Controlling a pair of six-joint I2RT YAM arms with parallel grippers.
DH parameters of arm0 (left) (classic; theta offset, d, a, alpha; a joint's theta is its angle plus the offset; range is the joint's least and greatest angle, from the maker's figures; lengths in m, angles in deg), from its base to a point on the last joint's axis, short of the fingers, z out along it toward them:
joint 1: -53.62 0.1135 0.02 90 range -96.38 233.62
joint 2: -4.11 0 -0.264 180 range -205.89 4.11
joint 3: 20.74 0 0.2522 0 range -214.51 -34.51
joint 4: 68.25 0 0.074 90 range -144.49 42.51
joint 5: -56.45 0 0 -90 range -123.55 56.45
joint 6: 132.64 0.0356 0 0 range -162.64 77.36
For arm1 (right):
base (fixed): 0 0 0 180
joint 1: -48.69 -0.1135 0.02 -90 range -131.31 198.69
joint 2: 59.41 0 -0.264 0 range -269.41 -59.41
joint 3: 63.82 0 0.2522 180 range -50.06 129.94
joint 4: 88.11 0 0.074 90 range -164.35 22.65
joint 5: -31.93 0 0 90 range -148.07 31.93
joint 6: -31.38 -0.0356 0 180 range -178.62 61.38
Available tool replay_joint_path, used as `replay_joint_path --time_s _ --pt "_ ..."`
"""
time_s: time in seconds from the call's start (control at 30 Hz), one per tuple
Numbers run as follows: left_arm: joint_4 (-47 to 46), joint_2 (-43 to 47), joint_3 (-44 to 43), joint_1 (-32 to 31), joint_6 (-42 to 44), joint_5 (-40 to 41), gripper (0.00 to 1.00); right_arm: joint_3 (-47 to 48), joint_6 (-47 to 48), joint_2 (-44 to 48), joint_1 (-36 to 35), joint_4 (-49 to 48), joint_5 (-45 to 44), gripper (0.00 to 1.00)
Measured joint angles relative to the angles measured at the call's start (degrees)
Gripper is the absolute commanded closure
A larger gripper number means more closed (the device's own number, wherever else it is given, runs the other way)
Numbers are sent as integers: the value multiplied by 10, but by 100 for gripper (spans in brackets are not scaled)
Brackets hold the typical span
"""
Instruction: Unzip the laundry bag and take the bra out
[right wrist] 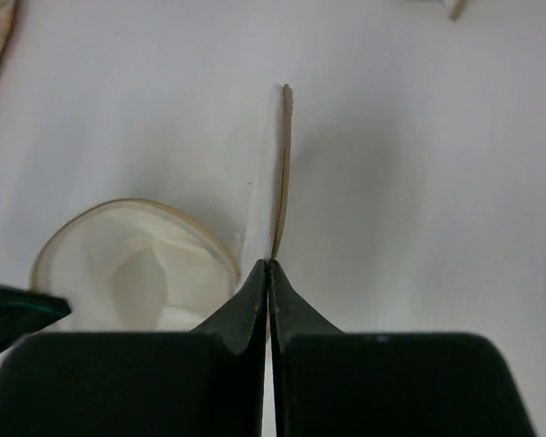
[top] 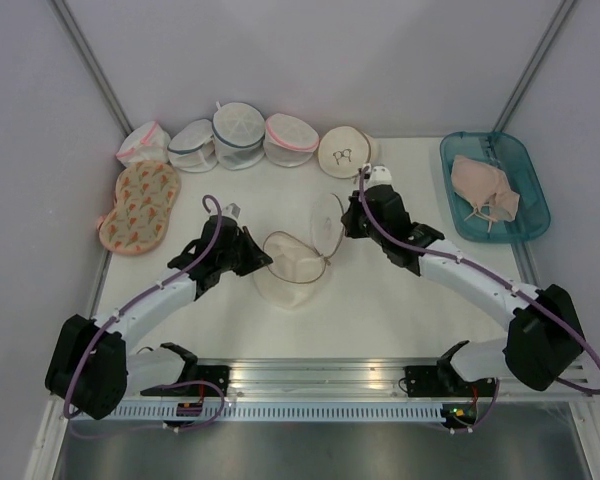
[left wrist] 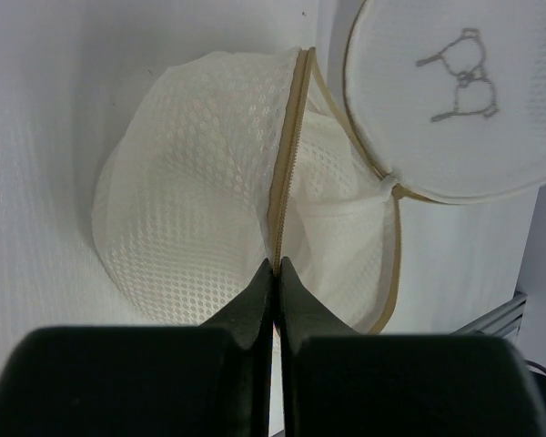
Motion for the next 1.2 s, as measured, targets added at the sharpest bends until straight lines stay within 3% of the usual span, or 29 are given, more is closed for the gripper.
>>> replay_joint_path --time_s 0.23,0.6,0.7,0.73,0.8,1.03,1.2 --pt "-3 -22 -15 0 0 -1 98 101 106 -8 -153 78 -51 100" --pt "-7 -24 -23 0 0 -11 97 186 199 -156 -341 158 -134 100" --pt "-6 -21 -23 0 -2 -10 51 191 208 -173 -362 169 -145 100" --pt "-5 -18 -23 0 -3 -9 18 193 209 -176 -364 171 -149 100" --pt "-1 -9 -23 0 -14 -3 0 196 212 -179 -367 173 -156 100" --pt "14 67 -11 1 -32 41 0 200 216 -179 -367 174 -172 100" --pt "13 66 -11 1 -33 48 0 199 221 -179 -367 170 -170 99"
